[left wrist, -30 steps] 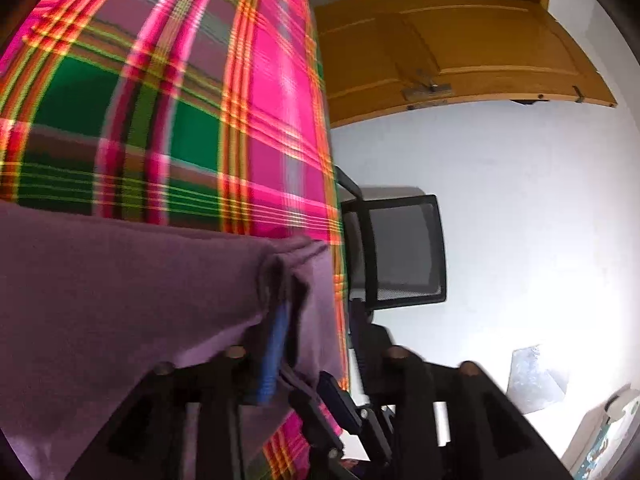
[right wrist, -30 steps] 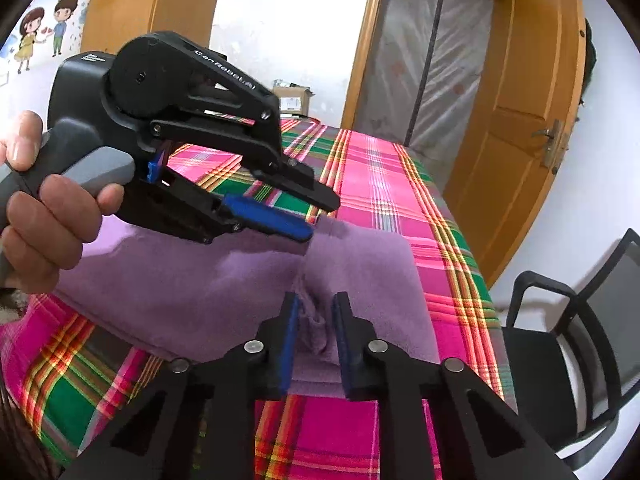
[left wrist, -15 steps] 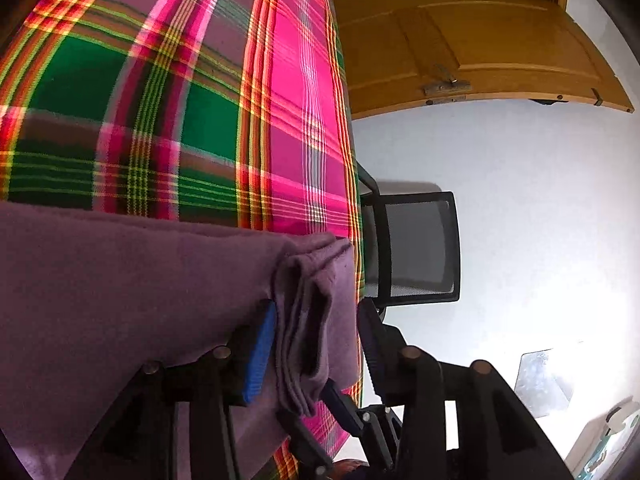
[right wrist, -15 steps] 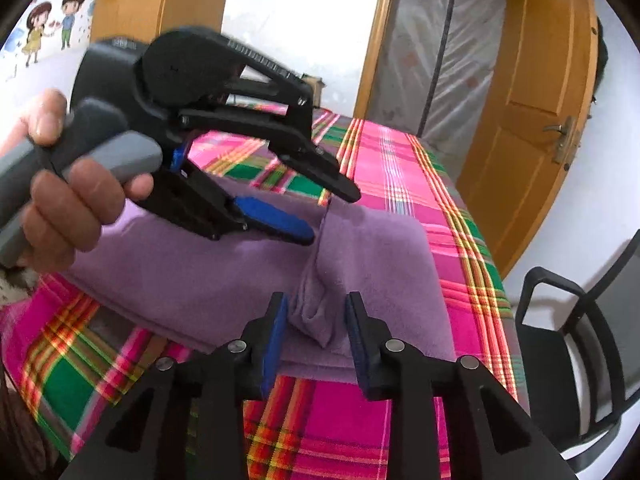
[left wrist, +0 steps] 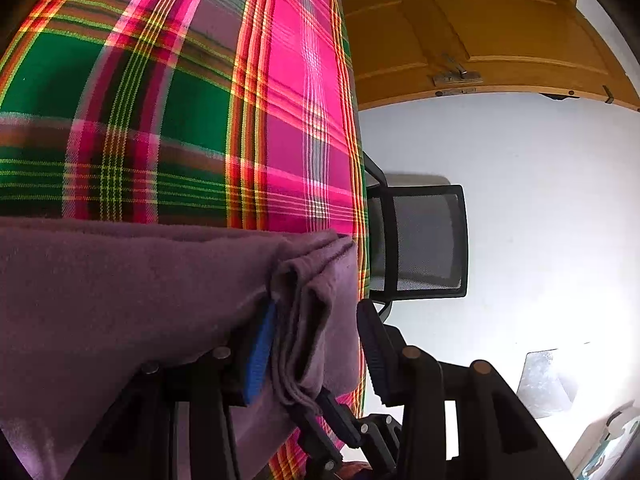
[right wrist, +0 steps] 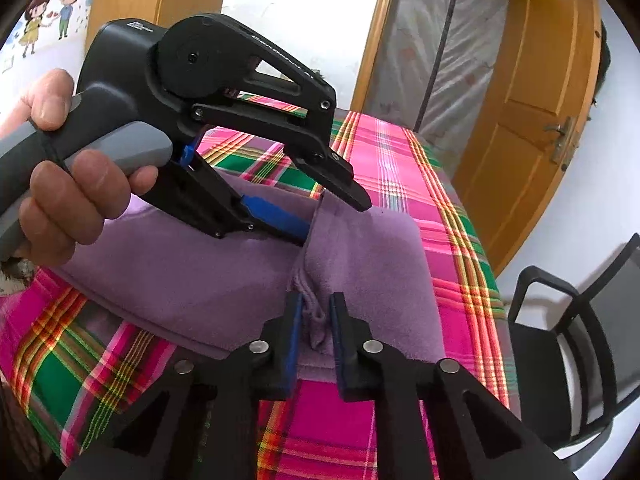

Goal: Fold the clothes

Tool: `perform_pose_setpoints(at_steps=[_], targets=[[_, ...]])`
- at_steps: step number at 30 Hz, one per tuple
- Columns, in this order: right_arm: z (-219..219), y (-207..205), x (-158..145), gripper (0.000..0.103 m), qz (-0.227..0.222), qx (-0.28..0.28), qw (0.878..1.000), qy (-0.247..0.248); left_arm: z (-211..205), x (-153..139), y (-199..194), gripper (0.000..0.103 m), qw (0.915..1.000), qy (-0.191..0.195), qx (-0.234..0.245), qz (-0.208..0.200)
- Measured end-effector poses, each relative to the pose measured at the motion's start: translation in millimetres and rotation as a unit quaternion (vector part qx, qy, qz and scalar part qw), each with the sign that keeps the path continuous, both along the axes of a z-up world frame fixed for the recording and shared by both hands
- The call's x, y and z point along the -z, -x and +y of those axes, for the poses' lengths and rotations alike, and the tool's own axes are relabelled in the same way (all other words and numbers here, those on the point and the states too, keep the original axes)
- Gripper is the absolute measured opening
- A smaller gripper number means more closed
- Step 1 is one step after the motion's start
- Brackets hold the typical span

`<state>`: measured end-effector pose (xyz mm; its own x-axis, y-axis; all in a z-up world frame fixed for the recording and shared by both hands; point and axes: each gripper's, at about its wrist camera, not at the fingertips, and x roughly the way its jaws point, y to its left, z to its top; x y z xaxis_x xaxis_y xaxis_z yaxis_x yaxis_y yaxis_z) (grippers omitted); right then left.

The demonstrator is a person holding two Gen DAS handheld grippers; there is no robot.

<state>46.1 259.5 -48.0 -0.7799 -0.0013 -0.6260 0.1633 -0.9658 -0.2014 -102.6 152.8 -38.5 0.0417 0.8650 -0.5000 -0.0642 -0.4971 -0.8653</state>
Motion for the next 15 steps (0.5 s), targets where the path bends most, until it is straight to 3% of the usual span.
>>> perform_pose_setpoints(at_steps=[4, 13, 15], targets=[[4, -1, -6, 0.011, 0.008, 0.001, 1.000, 0.010, -5, -2, -1, 0.040, 0.9999, -0.013, -0.010, 0.001], [-1, -4, -29, 0.011, 0.028, -0.015, 0.999, 0.030, -17, -17, -6, 0.016, 0.9988, -0.039, -0.019, 0.025], [-4, -4, -34, 0.011, 0.034, -0.019, 0.999, 0.032, -22, -22, -7, 0.015, 0.9981, -0.043, -0.022, 0.037]])
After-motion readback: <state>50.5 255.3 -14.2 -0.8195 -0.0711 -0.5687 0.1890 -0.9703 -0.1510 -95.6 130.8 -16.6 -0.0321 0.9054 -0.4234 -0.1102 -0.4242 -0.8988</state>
